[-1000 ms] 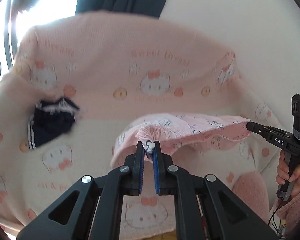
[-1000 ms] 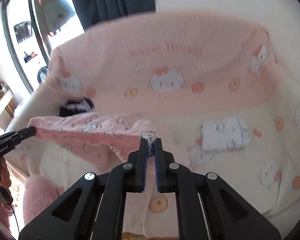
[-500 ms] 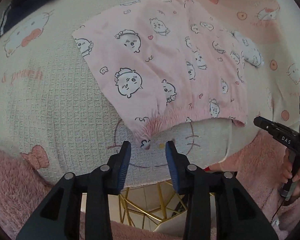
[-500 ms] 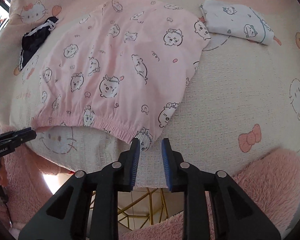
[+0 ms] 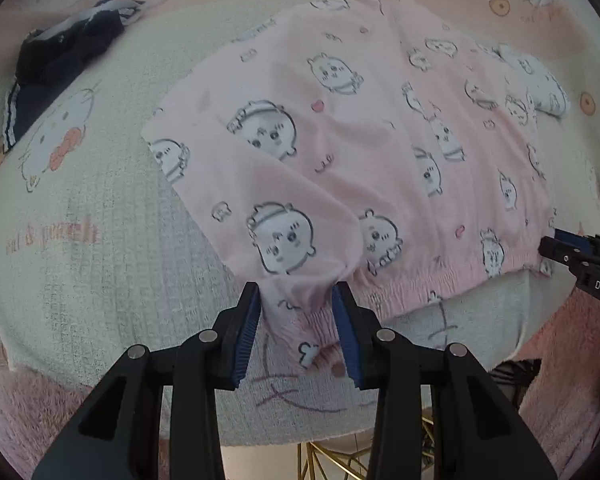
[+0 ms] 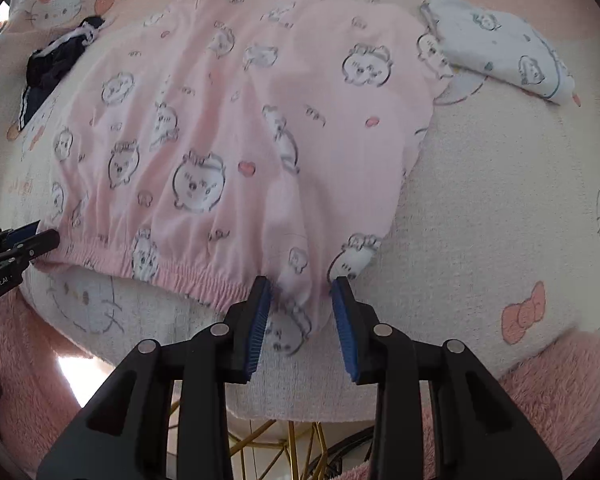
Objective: Fold clothes
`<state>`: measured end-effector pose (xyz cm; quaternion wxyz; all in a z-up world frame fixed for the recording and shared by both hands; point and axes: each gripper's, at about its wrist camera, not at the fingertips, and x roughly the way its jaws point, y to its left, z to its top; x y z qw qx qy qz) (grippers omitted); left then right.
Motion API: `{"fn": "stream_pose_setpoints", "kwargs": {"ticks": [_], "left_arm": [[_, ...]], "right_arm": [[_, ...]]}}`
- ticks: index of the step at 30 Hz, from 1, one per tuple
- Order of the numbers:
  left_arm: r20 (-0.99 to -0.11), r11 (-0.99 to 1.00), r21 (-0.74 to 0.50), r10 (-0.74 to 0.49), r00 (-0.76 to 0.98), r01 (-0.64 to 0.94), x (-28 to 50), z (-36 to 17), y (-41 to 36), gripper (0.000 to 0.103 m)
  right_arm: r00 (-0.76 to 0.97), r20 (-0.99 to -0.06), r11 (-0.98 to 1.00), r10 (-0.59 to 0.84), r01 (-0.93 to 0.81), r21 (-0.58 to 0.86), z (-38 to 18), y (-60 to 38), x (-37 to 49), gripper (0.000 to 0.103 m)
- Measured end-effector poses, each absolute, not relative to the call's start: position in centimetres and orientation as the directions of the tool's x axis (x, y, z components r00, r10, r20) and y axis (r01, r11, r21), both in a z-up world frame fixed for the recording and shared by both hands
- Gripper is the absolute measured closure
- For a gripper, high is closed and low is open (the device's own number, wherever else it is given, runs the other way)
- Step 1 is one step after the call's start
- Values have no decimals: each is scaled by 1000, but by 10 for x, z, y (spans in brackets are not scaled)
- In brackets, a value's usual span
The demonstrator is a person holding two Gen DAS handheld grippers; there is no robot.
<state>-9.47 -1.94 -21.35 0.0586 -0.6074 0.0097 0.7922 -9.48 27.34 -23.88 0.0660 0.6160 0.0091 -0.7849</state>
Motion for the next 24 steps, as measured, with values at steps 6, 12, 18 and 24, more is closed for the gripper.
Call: {"fn": "stream_pose_setpoints", "kwargs": {"ticks": [6,12,18,24], "left_arm": [[-947,-967,-253,251,-199,-18,-86,-204,-43,64],[-969,-979,-201,201,-141,-19,-69,-221,-43,64],[-950,-979,-187,201,-239,-79,-61,-189,-29,64],[-903,-881,-321,395,-168,-348,-48,-179,36,62]], "right_arm": [[-195,-971,-988,-139,95,122,-231,294,-92,69],[-53,-970,-970,-239,-33,241,-266,314,-71,60],[-114,-937,-944,-330,47,327,-245,311,-68,92],[-189,-887,-907,-421,108,407,-208,295,-96,93]]}}
